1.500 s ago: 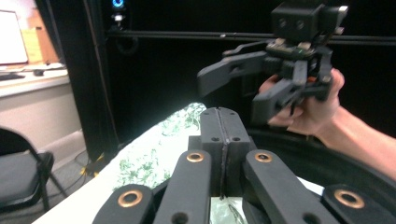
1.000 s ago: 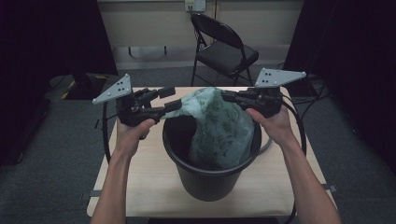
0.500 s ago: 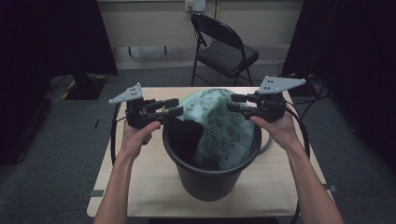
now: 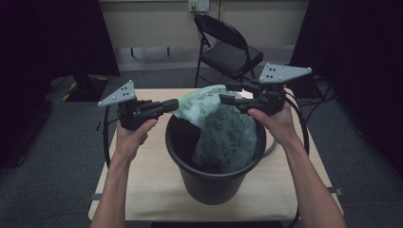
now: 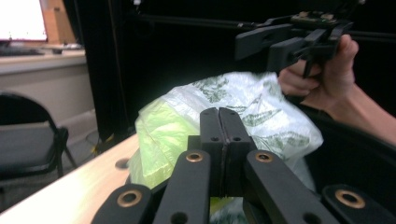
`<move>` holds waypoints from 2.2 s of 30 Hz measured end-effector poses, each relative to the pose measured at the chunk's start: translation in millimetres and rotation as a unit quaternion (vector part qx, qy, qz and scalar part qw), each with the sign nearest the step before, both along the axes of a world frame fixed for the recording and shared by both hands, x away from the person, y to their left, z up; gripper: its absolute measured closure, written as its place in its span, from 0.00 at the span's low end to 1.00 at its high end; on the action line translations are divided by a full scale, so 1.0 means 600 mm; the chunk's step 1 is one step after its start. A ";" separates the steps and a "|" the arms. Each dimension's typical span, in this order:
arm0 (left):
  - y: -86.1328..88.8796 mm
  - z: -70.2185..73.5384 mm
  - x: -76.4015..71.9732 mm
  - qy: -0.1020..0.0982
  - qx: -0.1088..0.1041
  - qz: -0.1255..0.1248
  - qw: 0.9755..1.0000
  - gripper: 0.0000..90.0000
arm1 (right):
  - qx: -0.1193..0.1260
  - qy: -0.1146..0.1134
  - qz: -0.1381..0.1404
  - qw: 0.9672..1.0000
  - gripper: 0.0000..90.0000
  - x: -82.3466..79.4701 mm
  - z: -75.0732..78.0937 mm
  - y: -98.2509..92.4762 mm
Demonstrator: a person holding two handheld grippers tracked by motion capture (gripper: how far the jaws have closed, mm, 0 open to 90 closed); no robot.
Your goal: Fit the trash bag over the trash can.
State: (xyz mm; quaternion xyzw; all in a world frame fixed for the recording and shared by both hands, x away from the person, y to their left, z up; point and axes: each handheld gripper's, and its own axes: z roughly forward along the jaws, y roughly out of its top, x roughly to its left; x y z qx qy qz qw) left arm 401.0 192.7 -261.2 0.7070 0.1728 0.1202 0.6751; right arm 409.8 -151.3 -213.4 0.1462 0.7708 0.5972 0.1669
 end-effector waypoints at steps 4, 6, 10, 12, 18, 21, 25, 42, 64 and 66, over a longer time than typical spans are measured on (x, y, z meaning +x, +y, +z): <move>-0.023 0.030 0.000 -0.013 -0.020 -0.017 1.000 1.00 | -0.012 -0.003 0.028 1.000 0.47 -0.002 0.011 0.043; -0.034 0.041 -0.001 -0.019 -0.030 -0.028 0.999 1.00 | -0.019 -0.007 0.023 1.000 0.40 -0.002 0.011 0.059; -0.051 0.056 -0.003 -0.027 -0.040 -0.039 0.998 1.00 | -0.032 -0.003 0.041 0.999 0.61 0.001 0.004 0.071; -0.056 0.058 -0.003 -0.029 -0.042 -0.043 0.998 1.00 | -0.036 -0.007 0.051 0.998 0.89 0.001 -0.001 0.071; -0.050 0.046 0.001 -0.019 -0.053 -0.046 0.997 0.92 | -0.029 -0.009 0.045 0.999 1.00 -0.003 -0.005 0.052; -0.043 0.035 0.002 -0.017 -0.056 -0.035 0.998 0.74 | -0.025 -0.010 0.033 0.999 1.00 -0.003 -0.008 0.040; -0.031 0.015 0.010 -0.003 -0.062 -0.015 0.998 0.46 | -0.022 -0.015 0.016 1.000 1.00 -0.006 -0.008 0.023; -0.033 0.045 -0.021 -0.053 -0.043 -0.055 0.996 1.00 | -0.026 -0.007 0.027 0.999 1.00 0.027 0.008 0.062; -0.070 0.016 -0.001 -0.035 0.008 -0.052 0.998 1.00 | -0.001 -0.027 0.055 0.998 0.89 -0.013 0.013 0.062; -0.066 0.014 -0.002 -0.035 0.003 -0.050 0.998 0.95 | -0.001 -0.030 0.060 0.998 1.00 -0.014 0.011 0.062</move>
